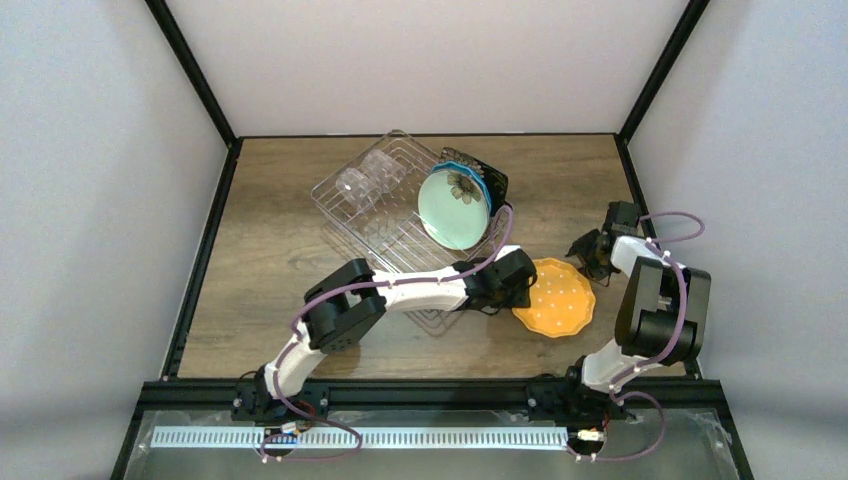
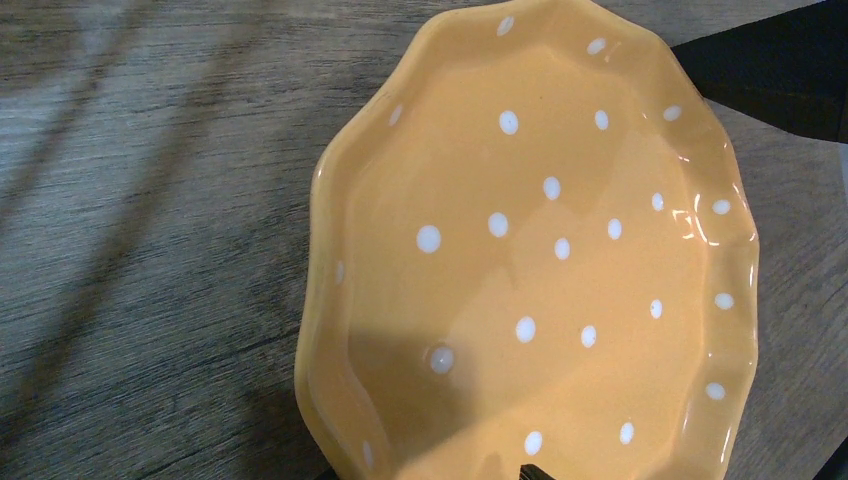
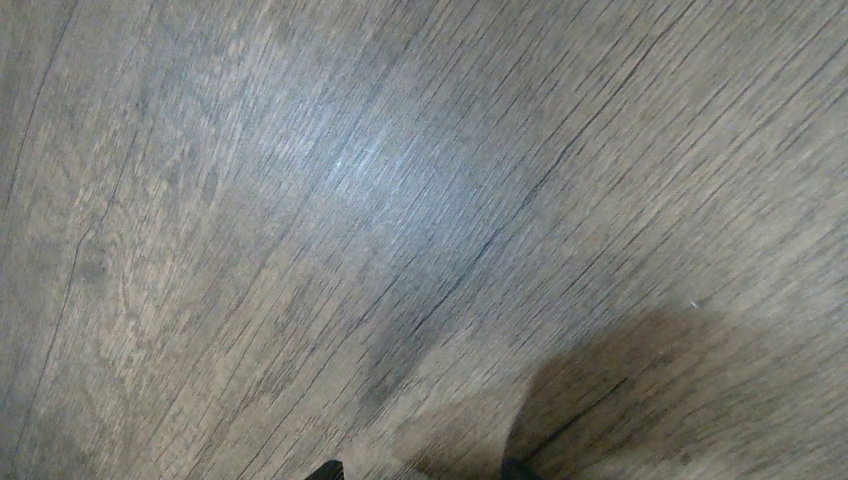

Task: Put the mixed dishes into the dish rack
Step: Adjust the plate at the center of the board.

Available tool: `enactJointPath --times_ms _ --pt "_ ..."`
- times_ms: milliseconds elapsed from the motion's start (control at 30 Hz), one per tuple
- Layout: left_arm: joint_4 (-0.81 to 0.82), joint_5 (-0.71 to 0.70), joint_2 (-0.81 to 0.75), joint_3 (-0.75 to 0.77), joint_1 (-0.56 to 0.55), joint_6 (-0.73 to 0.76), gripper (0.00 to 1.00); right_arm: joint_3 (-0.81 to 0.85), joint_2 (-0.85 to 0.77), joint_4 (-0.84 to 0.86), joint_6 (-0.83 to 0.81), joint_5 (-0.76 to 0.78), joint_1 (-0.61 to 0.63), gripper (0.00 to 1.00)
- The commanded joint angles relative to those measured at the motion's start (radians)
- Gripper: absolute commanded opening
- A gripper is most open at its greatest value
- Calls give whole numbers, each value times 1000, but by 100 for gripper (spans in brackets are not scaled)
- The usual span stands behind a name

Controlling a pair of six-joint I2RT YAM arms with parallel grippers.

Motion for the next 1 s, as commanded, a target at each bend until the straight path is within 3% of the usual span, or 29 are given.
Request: enactJointPath --times_ms 0,333,967 --pt "79 8 -32 2 -10 -7 100 -35 15 -90 8 -7 3 90" --pt "54 11 6 13 -11 -12 100 -14 -29 -109 21 43 4 90" --pt "-41 -20 156 233 30 15 100 29 -67 -92 48 144 3 90"
